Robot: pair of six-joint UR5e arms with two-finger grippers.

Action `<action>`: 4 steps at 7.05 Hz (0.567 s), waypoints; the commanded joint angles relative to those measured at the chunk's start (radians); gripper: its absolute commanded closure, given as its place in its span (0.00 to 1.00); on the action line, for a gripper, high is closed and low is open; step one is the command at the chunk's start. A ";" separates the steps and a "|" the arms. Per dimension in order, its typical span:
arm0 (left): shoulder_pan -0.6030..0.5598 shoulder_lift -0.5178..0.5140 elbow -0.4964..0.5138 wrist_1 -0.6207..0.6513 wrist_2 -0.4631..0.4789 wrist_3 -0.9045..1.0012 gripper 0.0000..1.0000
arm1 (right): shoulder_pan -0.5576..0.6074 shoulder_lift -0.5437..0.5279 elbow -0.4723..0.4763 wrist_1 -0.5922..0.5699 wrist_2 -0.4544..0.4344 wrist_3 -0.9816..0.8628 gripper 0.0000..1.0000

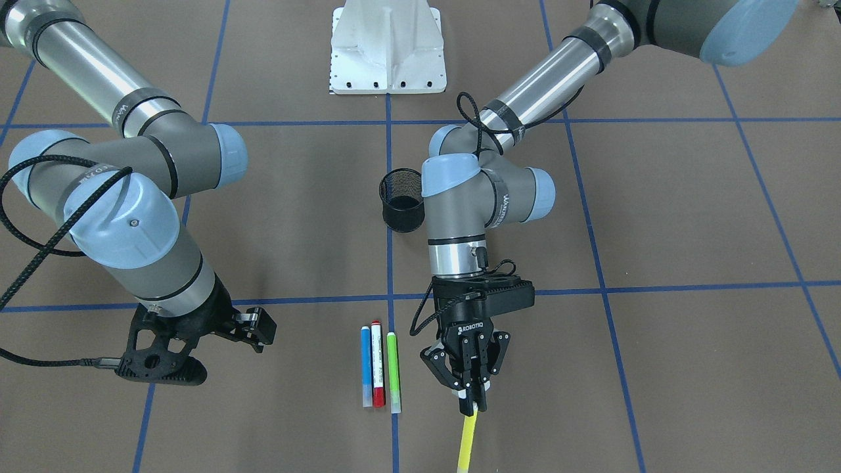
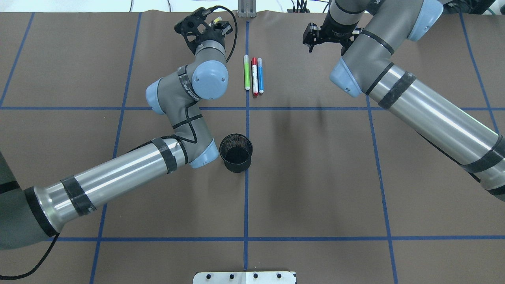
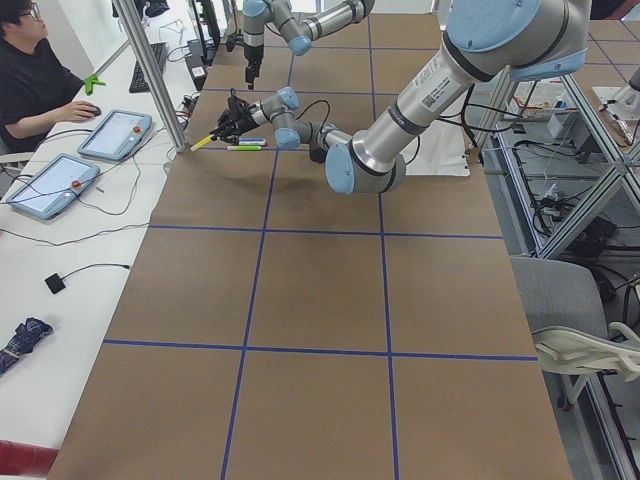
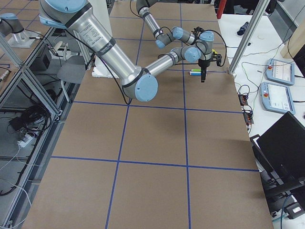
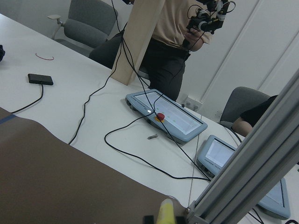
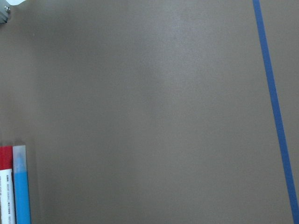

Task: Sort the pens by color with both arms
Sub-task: 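Carry the yellow highlighter beside the green highlighter with the left gripper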

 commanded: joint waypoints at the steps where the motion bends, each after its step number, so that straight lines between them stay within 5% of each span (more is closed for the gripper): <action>1: 0.026 -0.002 0.009 -0.002 0.043 -0.067 1.00 | 0.000 -0.003 0.000 0.000 0.000 -0.001 0.00; 4: 0.043 -0.005 0.017 -0.002 0.066 -0.121 1.00 | 0.000 -0.003 0.000 0.000 -0.001 -0.001 0.01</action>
